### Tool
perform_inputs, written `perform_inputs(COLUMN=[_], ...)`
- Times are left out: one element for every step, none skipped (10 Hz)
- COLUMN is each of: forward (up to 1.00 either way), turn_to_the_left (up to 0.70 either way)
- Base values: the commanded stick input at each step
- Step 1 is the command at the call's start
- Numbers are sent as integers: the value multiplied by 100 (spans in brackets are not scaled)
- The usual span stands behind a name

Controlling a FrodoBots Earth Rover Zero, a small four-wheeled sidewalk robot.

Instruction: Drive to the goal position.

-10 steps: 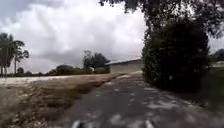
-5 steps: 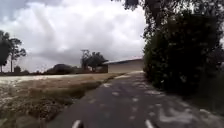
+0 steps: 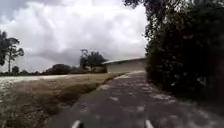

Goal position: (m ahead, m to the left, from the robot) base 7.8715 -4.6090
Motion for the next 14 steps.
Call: perform_inputs(forward=[85, 85, 85, 85, 85, 85, 85, 85, 85, 85, 85, 85, 85, 85], turn_to_the_left=[-27, -20, -6, 0, 0, 0, 0, 0, 0, -20, -30, -3, 0, 0])
